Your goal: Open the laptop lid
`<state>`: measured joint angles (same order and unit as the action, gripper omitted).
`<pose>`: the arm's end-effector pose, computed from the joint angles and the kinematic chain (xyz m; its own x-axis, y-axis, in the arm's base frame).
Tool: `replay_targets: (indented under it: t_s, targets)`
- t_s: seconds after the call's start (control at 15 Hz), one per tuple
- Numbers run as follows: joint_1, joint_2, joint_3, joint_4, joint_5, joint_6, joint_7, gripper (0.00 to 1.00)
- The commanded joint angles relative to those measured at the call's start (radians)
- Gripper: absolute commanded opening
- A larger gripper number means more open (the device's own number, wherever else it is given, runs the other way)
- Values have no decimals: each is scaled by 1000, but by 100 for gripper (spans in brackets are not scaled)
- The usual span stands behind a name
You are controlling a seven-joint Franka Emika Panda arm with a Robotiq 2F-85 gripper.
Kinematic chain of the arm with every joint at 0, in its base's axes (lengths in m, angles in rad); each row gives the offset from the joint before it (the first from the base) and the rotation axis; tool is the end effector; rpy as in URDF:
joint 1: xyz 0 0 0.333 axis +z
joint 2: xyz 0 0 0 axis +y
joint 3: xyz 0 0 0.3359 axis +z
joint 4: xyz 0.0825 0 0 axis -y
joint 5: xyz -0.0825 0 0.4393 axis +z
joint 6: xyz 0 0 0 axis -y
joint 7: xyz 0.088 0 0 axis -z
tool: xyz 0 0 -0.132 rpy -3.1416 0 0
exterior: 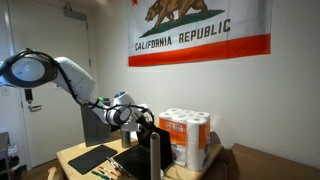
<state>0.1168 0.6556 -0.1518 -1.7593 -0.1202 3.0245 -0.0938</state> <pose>0.7717 -0.0047 0.2213 0.8004 0.2594 0.5404 0.1610 -0.9614 0.2229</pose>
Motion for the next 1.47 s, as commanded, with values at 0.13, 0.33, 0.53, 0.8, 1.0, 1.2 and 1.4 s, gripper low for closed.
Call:
replay_targets:
  t_s: [0.13,0.33,0.53,0.8,1.0,1.2,1.4]
  targets:
    - [95,32,-120,72,-71,69,90,100]
    - [118,37,-144,66,-64,87,103,100]
    - [135,43,-165,60,-37,113,101,100]
    - [143,48,-183,62,-34,147,107,100]
    - [145,56,-195,71,-32,172,114,100]
    - [142,68,-197,83,-32,186,111,100]
    - [137,80,-193,94,-29,187,111,100]
